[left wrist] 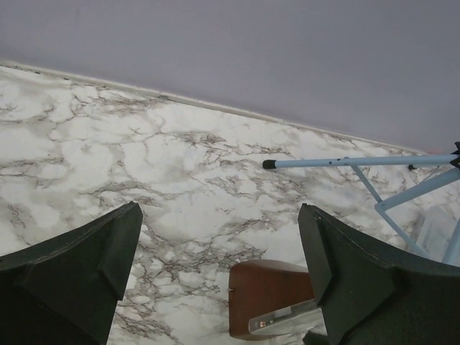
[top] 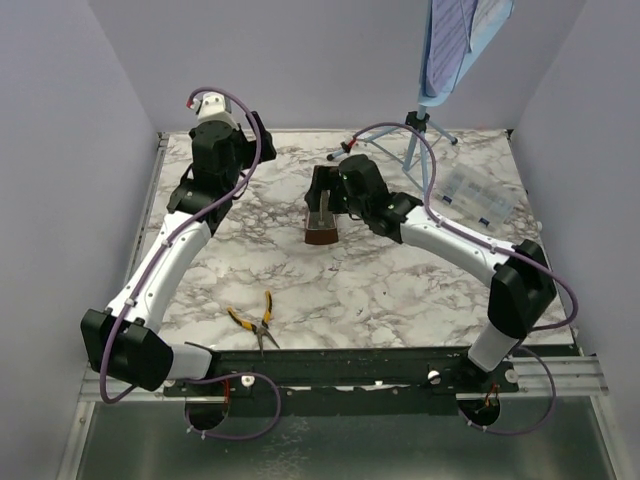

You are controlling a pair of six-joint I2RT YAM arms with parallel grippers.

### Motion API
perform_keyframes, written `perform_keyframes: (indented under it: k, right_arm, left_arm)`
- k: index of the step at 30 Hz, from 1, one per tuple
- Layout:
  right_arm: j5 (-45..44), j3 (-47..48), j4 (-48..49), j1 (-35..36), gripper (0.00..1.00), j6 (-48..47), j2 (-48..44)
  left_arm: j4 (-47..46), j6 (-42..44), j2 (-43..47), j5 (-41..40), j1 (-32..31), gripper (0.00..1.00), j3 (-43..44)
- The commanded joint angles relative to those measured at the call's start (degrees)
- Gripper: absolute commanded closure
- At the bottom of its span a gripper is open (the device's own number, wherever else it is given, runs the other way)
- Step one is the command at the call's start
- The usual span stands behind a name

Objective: Set up the instrument practice props

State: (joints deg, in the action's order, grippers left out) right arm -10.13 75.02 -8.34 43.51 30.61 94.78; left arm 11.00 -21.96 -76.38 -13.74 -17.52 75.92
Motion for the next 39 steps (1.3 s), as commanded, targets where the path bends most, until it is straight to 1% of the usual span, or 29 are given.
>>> perform_keyframes:
  k: [1, 5, 7, 10, 12, 13, 14, 15, 19, 21, 23, 24, 26, 30, 31, 34, 35, 36, 39]
  right_arm:
    - [-14.2, 11.3, -9.5, 0.5, 0.0, -0.2, 7.6]
    - [-18.8, 17.6, -10.8, 1.3, 0.0, -1.4, 13.0]
    - [-20.1, 20.7, -13.4, 1.6, 0.0, -0.9, 16.1]
    - [-23.0, 22.2, -14.6, 2.1, 0.02, -0.9, 19.1]
    - [-23.7, 22.7, -14.4, 2.2, 0.09, -1.4, 20.3]
    - [-23.7, 23.2, -14.8, 2.3, 0.18, -1.5, 20.9]
    - [-23.9, 23.9, -15.3, 2.4, 0.23, -1.6, 21.2]
    - [-24.1, 24.2, -15.6, 2.5, 0.26, -1.6, 21.5]
    - [-23.5, 22.4, -14.0, 2.9, 0.27, -1.7, 21.2]
    - [-22.1, 21.7, -13.7, 2.8, 0.3, -1.2, 21.2]
    - [-21.9, 20.8, -13.7, 2.8, 0.45, -0.5, 20.6]
    - [-21.8, 19.7, -12.2, 2.8, 0.55, -0.6, 19.4]
    - [-20.4, 15.8, -8.1, 2.7, 0.67, -1.0, 16.7]
    - [-13.8, 9.2, -3.3, 1.1, 0.97, 0.4, 10.2]
    - [-12.0, 7.4, -1.6, 0.5, 1.0, 0.6, 8.3]
    - [-3.4, 0.1, 4.7, -3.2, 1.0, 1.2, 2.2]
    - [0.6, -2.2, 6.9, -4.7, 1.0, 1.4, -0.1]
    - [4.8, -5.1, 8.6, -6.8, 1.0, 1.5, -2.3]
    - [16.2, -11.9, 13.2, -13.1, 1.0, 1.7, -7.9]
  left_arm:
    - [-2.5, 2.8, 1.2, -1.8, -0.3, 0.03, -2.8]
    - [-2.9, 3.0, 1.3, -1.3, -0.3, 0.03, -3.6]
    - [-3.6, 3.2, 1.3, -1.4, -0.4, 0.04, -4.4]
    - [-3.8, 3.3, 0.7, -1.8, -0.3, 0.04, -4.5]
    - [-3.9, 3.3, 0.7, -1.0, -0.3, 0.04, -4.5]
    - [-3.9, 3.2, 0.7, -0.8, -0.3, 0.04, -4.5]
    - [-3.9, 3.3, 0.7, -0.7, -0.2, 0.04, -4.4]
    - [-3.9, 3.3, 0.6, -0.8, -0.2, 0.04, -4.5]
    - [-3.9, 2.6, 0.5, 0.4, 0.3, 0.05, -4.5]
    - [-3.9, 2.6, 0.5, 0.5, 0.3, 0.05, -4.4]
    - [-3.9, 2.7, 0.0, 0.4, 0.4, 0.05, -4.5]
    - [-3.9, 2.5, -0.4, 0.8, 0.5, 0.05, -4.4]
    - [-3.9, 2.2, -0.9, 2.5, 0.4, 0.05, -4.3]
    - [-4.1, 1.7, -2.1, 6.4, 0.5, 0.05, -4.2]
    - [-4.1, 1.4, -2.6, 7.7, 0.6, 0.05, -4.0]
    - [-4.1, 1.1, -4.0, 13.5, 0.6, 0.05, -3.3]
    - [-4.2, 0.8, -4.7, 17.3, 0.6, 0.06, -3.0]
    - [-4.2, 0.4, -5.5, 19.5, 0.6, 0.06, -2.8]
    - [-4.5, -4.2, -8.7, 26.7, 0.6, 0.07, -2.1]
